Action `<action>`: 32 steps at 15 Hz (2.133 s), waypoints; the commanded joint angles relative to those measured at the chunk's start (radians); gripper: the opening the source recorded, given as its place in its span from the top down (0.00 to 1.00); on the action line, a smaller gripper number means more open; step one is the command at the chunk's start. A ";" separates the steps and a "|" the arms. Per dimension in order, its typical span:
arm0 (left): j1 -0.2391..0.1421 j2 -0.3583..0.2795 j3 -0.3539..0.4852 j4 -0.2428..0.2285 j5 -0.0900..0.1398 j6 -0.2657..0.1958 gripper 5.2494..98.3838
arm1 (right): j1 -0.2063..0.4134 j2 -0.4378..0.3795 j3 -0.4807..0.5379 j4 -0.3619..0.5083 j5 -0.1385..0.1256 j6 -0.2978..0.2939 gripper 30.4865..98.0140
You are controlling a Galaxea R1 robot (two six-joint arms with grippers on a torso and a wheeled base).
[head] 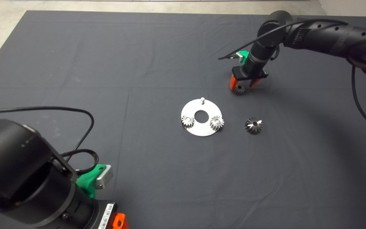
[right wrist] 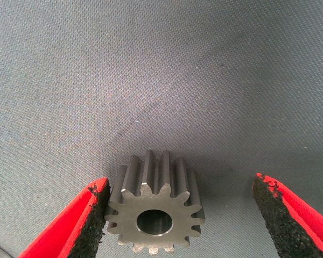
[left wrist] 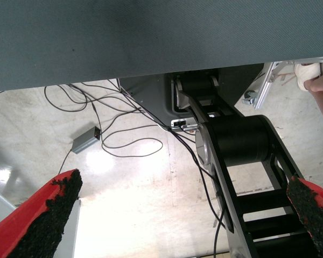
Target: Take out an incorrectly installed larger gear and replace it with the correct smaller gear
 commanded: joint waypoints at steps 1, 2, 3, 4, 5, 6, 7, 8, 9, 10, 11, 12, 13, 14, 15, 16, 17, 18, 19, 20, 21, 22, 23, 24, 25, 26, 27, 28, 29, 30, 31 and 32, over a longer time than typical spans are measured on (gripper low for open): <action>-0.005 0.000 0.012 -0.019 -0.002 -0.003 0.00 | 0.022 -0.001 0.007 -0.024 -0.005 0.004 0.42; -0.005 0.000 0.012 -0.019 -0.001 -0.003 0.00 | 0.020 0.000 0.007 -0.024 -0.005 0.004 0.48; -0.005 0.000 0.012 -0.019 -0.002 -0.003 0.00 | 0.019 0.000 0.007 -0.024 -0.005 0.004 0.48; -0.005 0.000 0.012 -0.019 -0.001 -0.003 0.00 | 0.019 0.000 0.007 -0.024 -0.005 0.005 0.48; -0.005 0.000 0.012 -0.019 -0.002 -0.003 0.00 | 0.017 0.000 0.007 -0.024 -0.005 0.005 0.48; -0.005 0.000 0.012 -0.019 -0.002 -0.003 0.00 | 0.017 0.000 0.007 -0.024 -0.005 0.005 0.48; -0.005 0.000 0.012 -0.019 -0.002 -0.003 0.00 | 0.017 0.000 0.007 -0.024 -0.005 0.007 0.48; -0.005 0.000 0.012 -0.019 -0.001 -0.003 0.00 | 0.016 0.000 0.007 -0.022 -0.005 0.007 0.48; -0.005 0.000 0.012 -0.019 -0.002 -0.003 0.00 | 0.016 -0.002 0.007 -0.024 -0.005 0.007 0.48; -0.005 0.000 0.012 -0.019 -0.002 -0.003 0.00 | 0.016 -0.002 0.007 -0.022 -0.005 0.007 0.48; -0.005 0.000 0.012 -0.019 -0.001 -0.003 0.00 | 0.016 0.000 0.007 -0.022 -0.005 0.007 0.48; -0.005 0.000 0.012 -0.019 -0.002 -0.003 0.00 | 0.016 -0.001 0.007 -0.022 -0.006 0.007 0.48; -0.005 0.000 0.012 -0.019 -0.002 -0.003 0.00 | 0.016 0.000 0.008 -0.022 -0.006 0.007 0.48; -0.005 0.000 0.012 -0.019 -0.002 -0.003 0.00 | 0.016 0.000 0.008 -0.022 -0.006 0.007 0.48; -0.005 0.000 0.012 -0.019 -0.002 -0.003 0.00 | 0.016 0.000 0.008 -0.022 -0.006 0.007 0.52; -0.005 0.000 0.012 -0.019 -0.002 -0.003 0.00 | 0.016 0.000 0.008 -0.022 -0.005 0.007 0.55; -0.005 0.000 0.012 -0.019 -0.002 -0.003 0.00 | 0.016 0.000 0.008 -0.022 -0.006 0.007 0.56; -0.005 0.000 0.012 -0.019 -0.002 -0.003 0.00 | 0.016 0.001 0.008 -0.022 -0.006 0.007 0.56; -0.005 0.000 0.012 -0.019 -0.002 -0.003 0.00 | 0.016 0.000 0.008 -0.022 -0.008 0.007 0.58; -0.005 0.000 0.012 -0.019 -0.002 -0.003 0.00 | 0.016 0.000 0.008 -0.021 -0.008 0.007 0.63; -0.005 0.000 0.012 -0.019 -0.002 -0.003 0.00 | 0.016 -0.002 0.007 -0.021 -0.008 0.007 0.63; -0.005 0.000 0.012 -0.019 -0.002 -0.003 0.00 | 0.016 0.000 0.007 -0.021 -0.009 0.007 0.63; -0.005 0.000 0.012 -0.019 -0.002 -0.003 0.00 | 0.017 0.000 0.008 -0.021 -0.011 0.007 0.64; -0.005 0.000 0.012 -0.019 -0.002 -0.003 0.00 | 0.017 0.000 0.008 -0.019 -0.013 0.007 0.68; -0.005 0.000 0.012 -0.019 -0.002 -0.003 0.00 | 0.017 0.000 0.008 -0.018 -0.014 0.008 0.70; -0.005 0.000 0.012 -0.019 -0.002 -0.003 0.00 | 0.017 0.000 0.008 -0.018 -0.014 0.008 0.70; -0.005 0.000 0.012 -0.019 -0.002 -0.003 0.00 | 0.017 0.000 0.008 -0.016 -0.014 0.008 0.70; -0.005 0.000 0.012 -0.019 -0.002 -0.003 0.00 | 0.017 -0.002 0.008 -0.016 -0.015 0.007 0.70; -0.005 0.000 0.012 -0.019 -0.002 -0.003 0.00 | 0.017 0.000 0.008 -0.015 -0.017 0.007 0.70; -0.005 0.000 0.012 -0.019 -0.002 -0.003 0.00 | 0.017 0.001 0.008 -0.015 -0.019 0.008 0.70; -0.005 0.000 0.012 -0.019 -0.003 -0.003 0.00 | 0.017 0.002 0.008 -0.013 -0.019 0.010 0.70; -0.005 0.000 0.012 -0.019 -0.003 -0.003 0.00 | 0.017 0.003 0.008 -0.011 -0.020 0.012 0.70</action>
